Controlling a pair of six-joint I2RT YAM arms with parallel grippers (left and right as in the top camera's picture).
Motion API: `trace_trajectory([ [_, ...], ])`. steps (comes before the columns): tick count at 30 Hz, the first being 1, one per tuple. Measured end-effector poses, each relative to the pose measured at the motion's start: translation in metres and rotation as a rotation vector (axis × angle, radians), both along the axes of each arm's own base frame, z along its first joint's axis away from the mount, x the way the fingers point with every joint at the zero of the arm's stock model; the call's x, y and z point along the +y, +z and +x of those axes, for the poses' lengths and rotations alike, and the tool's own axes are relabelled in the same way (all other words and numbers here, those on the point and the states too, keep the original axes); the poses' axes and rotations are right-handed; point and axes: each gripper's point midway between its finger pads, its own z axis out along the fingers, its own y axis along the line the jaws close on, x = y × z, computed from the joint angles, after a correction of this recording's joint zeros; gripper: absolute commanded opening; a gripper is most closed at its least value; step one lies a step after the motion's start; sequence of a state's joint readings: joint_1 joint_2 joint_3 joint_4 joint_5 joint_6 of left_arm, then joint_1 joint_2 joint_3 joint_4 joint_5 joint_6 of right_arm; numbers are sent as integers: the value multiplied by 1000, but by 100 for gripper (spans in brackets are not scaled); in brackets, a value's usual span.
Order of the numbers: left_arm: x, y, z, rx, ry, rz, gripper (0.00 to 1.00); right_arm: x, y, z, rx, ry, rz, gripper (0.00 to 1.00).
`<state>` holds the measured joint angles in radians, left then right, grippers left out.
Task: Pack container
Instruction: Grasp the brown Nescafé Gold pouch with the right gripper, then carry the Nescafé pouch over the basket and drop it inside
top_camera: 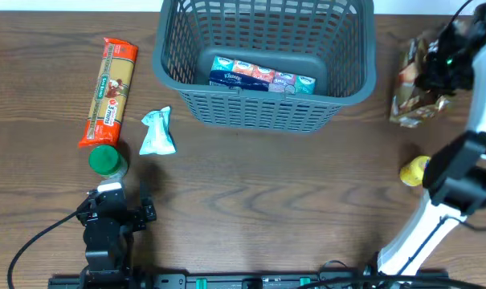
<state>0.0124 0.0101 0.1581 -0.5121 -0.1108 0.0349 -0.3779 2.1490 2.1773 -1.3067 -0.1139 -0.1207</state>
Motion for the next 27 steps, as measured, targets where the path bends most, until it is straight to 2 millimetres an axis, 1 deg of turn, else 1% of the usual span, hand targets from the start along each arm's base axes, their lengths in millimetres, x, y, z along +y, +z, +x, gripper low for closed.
trace_trajectory([
  [4, 0, 0, 0, 0, 0, 0, 99, 6, 75, -10, -168, 0, -55, 2],
  [8, 0, 0, 0, 0, 0, 0, 99, 19, 152, -26, -358, 16, -115, 2],
  [9, 0, 0, 0, 0, 0, 0, 99, 26, 172, -30, -414, 29, -132, 2],
  [11, 0, 0, 0, 0, 0, 0, 99, 39, 199, -35, -488, 60, -151, 2],
  [12, 0, 0, 0, 0, 0, 0, 99, 51, 215, -37, -536, 91, -165, 2],
  [14, 0, 0, 0, 0, 0, 0, 99, 77, 239, -41, -610, 162, -179, 2],
  [17, 0, 0, 0, 0, 0, 0, 99, 129, 269, -44, -718, 313, -180, 2],
  [20, 0, 0, 0, 0, 0, 0, 99, 186, 289, -46, -809, 478, -161, 1],
  [23, 0, 0, 0, 0, 0, 0, 99, 232, 296, -51, -853, 623, -144, 1],
  [25, 0, 0, 0, 0, 0, 0, 99, 257, 295, -55, -860, 709, -153, 1],
  [27, 0, 0, 0, 0, 0, 0, 99, 275, 291, -60, -858, 789, -177, 1],
])
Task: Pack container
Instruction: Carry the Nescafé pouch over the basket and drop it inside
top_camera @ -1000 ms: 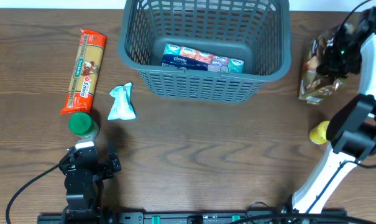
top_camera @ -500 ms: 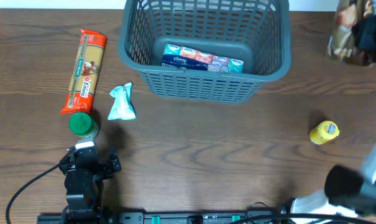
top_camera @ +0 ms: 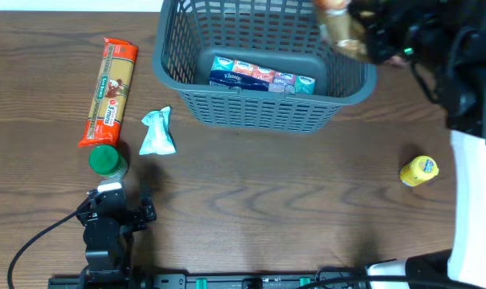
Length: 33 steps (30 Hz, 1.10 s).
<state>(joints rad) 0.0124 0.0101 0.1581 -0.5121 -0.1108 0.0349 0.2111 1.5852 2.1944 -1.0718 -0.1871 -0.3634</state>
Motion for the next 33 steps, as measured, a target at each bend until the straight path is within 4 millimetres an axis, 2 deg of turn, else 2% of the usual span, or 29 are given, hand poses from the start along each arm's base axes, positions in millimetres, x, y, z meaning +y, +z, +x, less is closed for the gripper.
trace_trajectory([
  [3, 0, 0, 0, 0, 0, 0, 98, 20, -8, -3, -9, 81, -77, 1],
  [8, 0, 0, 0, 0, 0, 0, 99, 38, -36, 15, 22, 146, -172, 1],
  [14, 0, 0, 0, 0, 0, 0, 99, 50, -100, 48, 143, 198, -284, 1],
  [15, 0, 0, 0, 0, 0, 0, 99, 51, -116, 53, 177, 213, -310, 1],
  [19, 0, 0, 0, 0, 0, 0, 99, 52, -159, 65, 265, 245, -382, 1],
  [25, 0, 0, 0, 0, 0, 0, 99, 49, -200, 83, 333, 240, -454, 1],
  [33, 0, 0, 0, 0, 0, 0, 99, 48, -246, 96, 421, 241, -481, 1],
])
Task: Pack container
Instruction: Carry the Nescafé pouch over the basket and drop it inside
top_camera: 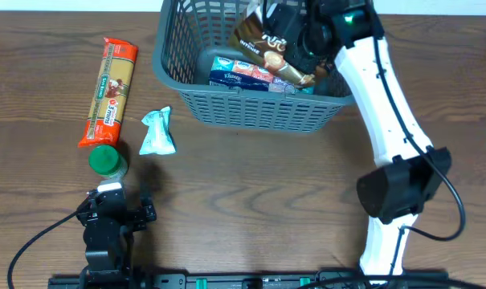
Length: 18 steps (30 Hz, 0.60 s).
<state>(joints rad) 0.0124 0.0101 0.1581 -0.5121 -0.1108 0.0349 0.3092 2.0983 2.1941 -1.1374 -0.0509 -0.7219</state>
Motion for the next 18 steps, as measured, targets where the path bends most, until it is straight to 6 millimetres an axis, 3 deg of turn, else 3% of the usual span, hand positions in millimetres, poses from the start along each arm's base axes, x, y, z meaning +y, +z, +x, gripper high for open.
trace_trajectory([
  [5, 0, 0, 0, 0, 0, 0, 99, -2, -17, 4, 32, -14, -8, 1],
  [9, 0, 0, 0, 0, 0, 0, 99, -3, -17, 6, 30, -22, -6, 1],
  [10, 0, 0, 0, 0, 0, 0, 99, -2, -17, 6, 29, -27, -2, 31],
  [11, 0, 0, 0, 0, 0, 0, 99, -2, -17, 7, 28, -40, 6, 93],
  [12, 0, 0, 0, 0, 0, 0, 98, -3, -16, 9, 22, -48, 13, 99],
  [18, 0, 0, 0, 0, 0, 0, 99, -6, 1, 20, -27, -111, 66, 99],
])
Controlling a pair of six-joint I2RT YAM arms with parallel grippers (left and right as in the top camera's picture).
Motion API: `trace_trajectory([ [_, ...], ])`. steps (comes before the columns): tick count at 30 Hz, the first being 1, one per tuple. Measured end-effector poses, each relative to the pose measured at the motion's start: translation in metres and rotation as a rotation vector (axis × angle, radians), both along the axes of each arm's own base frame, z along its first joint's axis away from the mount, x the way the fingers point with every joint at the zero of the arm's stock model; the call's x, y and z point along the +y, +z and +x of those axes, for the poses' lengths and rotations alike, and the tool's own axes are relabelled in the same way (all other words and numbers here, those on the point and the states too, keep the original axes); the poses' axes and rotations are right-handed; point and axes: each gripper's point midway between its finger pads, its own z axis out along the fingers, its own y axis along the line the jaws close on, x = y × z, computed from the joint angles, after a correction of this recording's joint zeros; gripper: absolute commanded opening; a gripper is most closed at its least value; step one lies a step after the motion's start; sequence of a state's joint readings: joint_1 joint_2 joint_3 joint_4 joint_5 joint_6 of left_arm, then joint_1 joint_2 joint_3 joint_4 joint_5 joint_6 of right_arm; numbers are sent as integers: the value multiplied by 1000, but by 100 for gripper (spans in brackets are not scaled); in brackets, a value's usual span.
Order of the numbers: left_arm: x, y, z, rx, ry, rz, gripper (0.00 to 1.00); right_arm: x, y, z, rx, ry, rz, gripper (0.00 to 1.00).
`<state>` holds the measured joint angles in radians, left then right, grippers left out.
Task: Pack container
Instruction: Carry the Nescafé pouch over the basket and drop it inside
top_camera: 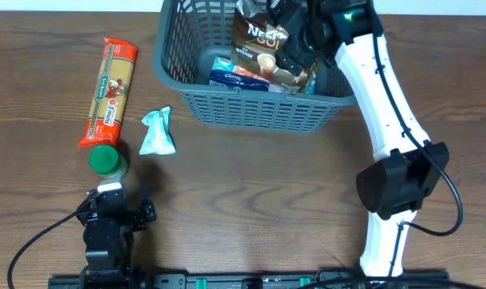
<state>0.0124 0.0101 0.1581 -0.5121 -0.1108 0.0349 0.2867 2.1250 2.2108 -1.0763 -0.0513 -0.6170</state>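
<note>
The grey plastic basket [339, 95] stands at the back centre of the table. A colourful tissue pack [226, 74] lies on its floor. On top of that pack rests a brown coffee bag [259, 44], label up. My right gripper [295, 36] reaches into the basket from the right and is shut on the bag's right edge. My left gripper [108, 189] sits shut at the front left, holding nothing. On the table to the left lie a pasta packet [110, 92], a green-lidded jar [106, 160] and a pale blue packet [157, 132].
The white right arm [387, 104] runs from its base at the front right up over the basket's right wall. It covers the table strip beneath it. The left arm's cable [34, 241] loops along the front left edge.
The coffee bag has turned from tilted above the tissue pack to lying more squarely, label up, deeper in the basket. My right gripper has shifted slightly with it. The left arm is unmoved.
My right gripper was at the far right on the brown bag lying on the table, a yellow bottle near its arm. Then it held the bag over the basket's right rim. Then the bag hung tilted inside the basket, and now it rests on the tissue pack.
</note>
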Motion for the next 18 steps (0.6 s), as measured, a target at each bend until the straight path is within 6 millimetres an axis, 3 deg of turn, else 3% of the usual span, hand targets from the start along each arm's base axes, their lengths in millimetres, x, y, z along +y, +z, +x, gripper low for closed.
trace_trajectory([
  [7, 0, 0, 0, 0, 0, 0, 99, -13, 25, 11, -62, -182, 46, 99],
  [11, 0, 0, 0, 0, 0, 0, 99, -38, 64, 11, -137, -385, 53, 99],
  [18, 0, 0, 0, 0, 0, 0, 99, -97, 164, -19, -344, -728, 167, 99],
])
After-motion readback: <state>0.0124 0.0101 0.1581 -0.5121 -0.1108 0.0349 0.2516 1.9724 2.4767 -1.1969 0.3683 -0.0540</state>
